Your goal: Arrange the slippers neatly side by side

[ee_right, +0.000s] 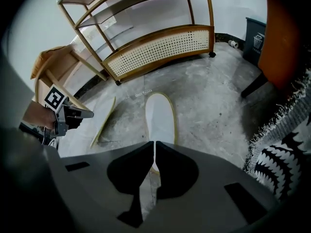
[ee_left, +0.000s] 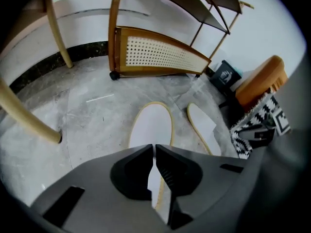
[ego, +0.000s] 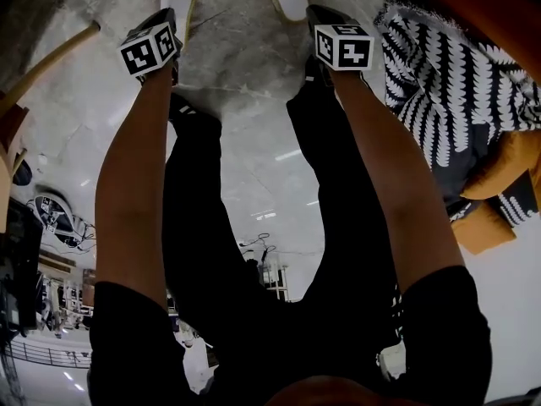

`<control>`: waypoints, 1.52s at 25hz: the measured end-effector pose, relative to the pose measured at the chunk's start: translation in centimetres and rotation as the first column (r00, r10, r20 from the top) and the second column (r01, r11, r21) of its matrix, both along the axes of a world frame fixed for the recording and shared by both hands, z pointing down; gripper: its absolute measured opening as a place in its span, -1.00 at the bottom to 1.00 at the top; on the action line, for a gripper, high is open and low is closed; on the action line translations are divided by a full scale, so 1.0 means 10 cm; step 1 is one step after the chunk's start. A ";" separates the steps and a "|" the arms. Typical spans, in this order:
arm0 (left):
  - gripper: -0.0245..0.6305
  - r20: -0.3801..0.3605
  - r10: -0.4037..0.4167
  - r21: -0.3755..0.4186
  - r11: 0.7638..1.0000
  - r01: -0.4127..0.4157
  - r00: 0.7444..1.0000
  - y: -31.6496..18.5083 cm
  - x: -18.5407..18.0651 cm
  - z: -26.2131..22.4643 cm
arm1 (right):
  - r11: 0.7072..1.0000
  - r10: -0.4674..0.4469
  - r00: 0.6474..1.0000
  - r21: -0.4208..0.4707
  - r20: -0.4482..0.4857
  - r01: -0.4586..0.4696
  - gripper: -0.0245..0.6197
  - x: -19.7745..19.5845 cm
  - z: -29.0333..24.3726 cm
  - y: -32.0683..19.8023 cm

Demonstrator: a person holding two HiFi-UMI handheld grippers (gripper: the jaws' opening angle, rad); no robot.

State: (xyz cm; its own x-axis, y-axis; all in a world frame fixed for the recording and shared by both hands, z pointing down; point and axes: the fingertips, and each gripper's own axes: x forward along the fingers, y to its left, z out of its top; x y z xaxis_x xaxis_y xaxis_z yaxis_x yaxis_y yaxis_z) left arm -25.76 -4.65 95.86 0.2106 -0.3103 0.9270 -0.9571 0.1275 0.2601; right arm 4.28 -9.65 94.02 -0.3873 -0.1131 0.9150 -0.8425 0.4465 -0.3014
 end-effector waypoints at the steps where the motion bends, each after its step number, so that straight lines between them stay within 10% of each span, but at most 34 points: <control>1: -0.83 -0.015 -0.051 0.003 0.999 0.051 0.999 0.00 0.04 -0.05 | 1.000 0.000 1.000 -0.004 0.002 0.000 -0.80 0.01 -0.03 0.01; 5: -0.83 -0.079 -0.257 -0.001 0.966 0.258 0.963 0.00 0.26 -0.17 | 1.000 0.002 1.000 -0.017 0.006 -0.002 -0.80 0.09 -0.11 0.00; 9: -0.83 -0.131 -0.467 -0.021 0.883 0.468 0.875 -0.02 0.50 -0.17 | 1.000 0.004 1.000 -0.024 0.009 -0.004 -0.80 0.17 -0.11 -0.08; 17: -0.83 -0.198 -0.611 -0.049 0.787 0.615 0.766 -0.21 1.12 -0.02 | 1.000 -0.015 1.000 -0.022 0.024 0.016 -0.80 0.47 -0.06 -0.21; 23: -0.83 -0.204 -0.623 -0.062 0.778 0.625 0.755 -0.30 1.30 0.13 | 0.999 -0.013 1.000 -0.033 0.011 0.014 -0.80 0.70 0.06 -0.20; 38: -0.83 -0.240 -0.508 -0.058 0.858 0.510 0.827 -0.56 1.52 0.30 | 0.998 0.055 0.998 -0.038 0.004 -0.055 -0.80 0.81 0.16 -0.26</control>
State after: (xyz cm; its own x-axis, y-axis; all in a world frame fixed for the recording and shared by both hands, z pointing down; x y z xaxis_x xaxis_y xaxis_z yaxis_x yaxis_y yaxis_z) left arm -10.59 -10.29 98.85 0.2342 -0.4420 0.8659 -0.6657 0.5762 0.4741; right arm 12.41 -12.25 95.61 -0.3860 -0.1001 0.9171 -0.8639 0.3880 -0.3212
